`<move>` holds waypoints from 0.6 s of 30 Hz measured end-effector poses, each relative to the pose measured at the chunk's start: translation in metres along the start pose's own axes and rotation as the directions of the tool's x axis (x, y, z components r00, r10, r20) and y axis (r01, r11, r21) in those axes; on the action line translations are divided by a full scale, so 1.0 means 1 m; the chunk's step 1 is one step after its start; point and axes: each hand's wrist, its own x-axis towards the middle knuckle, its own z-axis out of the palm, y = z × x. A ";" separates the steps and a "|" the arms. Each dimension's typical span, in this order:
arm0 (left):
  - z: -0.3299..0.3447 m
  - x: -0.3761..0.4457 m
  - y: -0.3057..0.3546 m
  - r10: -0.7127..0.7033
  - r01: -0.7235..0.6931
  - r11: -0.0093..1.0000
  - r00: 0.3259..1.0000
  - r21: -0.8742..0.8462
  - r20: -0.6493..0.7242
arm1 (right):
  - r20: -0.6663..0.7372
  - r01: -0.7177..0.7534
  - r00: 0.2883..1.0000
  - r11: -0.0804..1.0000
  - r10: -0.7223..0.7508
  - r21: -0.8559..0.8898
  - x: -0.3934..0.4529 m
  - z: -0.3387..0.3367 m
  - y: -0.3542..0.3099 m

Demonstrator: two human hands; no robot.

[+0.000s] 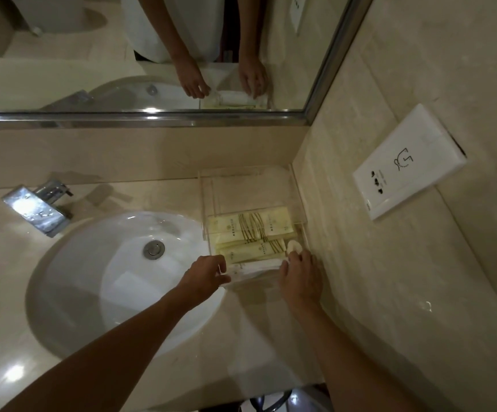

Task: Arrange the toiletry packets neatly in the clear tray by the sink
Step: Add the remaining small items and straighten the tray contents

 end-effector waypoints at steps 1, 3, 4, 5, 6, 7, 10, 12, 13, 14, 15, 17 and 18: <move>0.001 0.001 0.001 -0.011 0.011 1.000 1.000 -0.021 -0.010 | -0.007 0.004 1.000 1.000 -0.004 -0.020 0.000 -0.001 0.001; 0.003 0.002 0.003 -0.034 0.032 0.998 0.999 -0.057 -0.032 | -0.009 0.019 1.000 0.999 -0.020 -0.048 -0.001 -0.004 0.003; 0.004 0.001 0.003 -0.046 0.043 0.997 0.998 -0.065 -0.046 | 0.001 0.028 1.000 0.998 -0.028 -0.055 -0.002 -0.005 0.005; 0.005 0.000 0.004 -0.051 0.047 0.997 0.997 -0.061 -0.063 | 0.016 0.038 0.999 0.997 -0.037 -0.064 -0.003 -0.007 0.007; 0.005 -0.001 0.005 -0.041 0.038 0.999 0.996 -0.039 -0.076 | 0.038 0.049 0.998 0.996 -0.046 -0.073 -0.004 -0.008 0.009; 0.006 -0.003 0.005 -0.013 0.013 1.000 0.997 0.000 -0.080 | 0.068 0.055 0.996 0.996 -0.050 -0.076 -0.005 -0.010 0.010; 0.008 -0.011 0.003 0.067 -0.064 0.985 0.998 0.160 -0.013 | 0.164 0.084 0.984 0.992 -0.068 -0.090 -0.011 -0.012 0.015; 0.010 -0.014 0.001 0.099 -0.100 0.961 0.995 0.258 0.017 | 0.195 0.117 0.977 0.985 -0.092 -0.124 -0.013 -0.010 0.017; 0.010 -0.014 0.000 0.116 -0.114 0.950 0.993 0.289 0.012 | 0.186 0.128 0.977 0.983 -0.102 -0.134 -0.013 -0.009 0.017; 0.011 -0.014 0.000 0.136 -0.131 0.943 0.991 0.306 0.005 | 0.166 0.135 0.980 0.981 -0.111 -0.139 -0.012 -0.008 0.016; 0.012 -0.013 -0.001 0.153 -0.147 0.938 0.988 0.313 0.003 | 0.146 0.139 0.982 0.980 -0.118 -0.145 -0.010 -0.008 0.015; 0.015 -0.013 -0.001 0.174 -0.171 0.926 0.984 0.336 0.020 | 0.138 0.146 0.983 0.972 -0.122 -0.181 -0.005 -0.005 0.013; 0.017 -0.013 -0.002 0.180 -0.180 0.916 0.983 0.358 0.033 | 0.135 0.149 0.983 0.968 -0.123 -0.202 -0.004 -0.003 0.013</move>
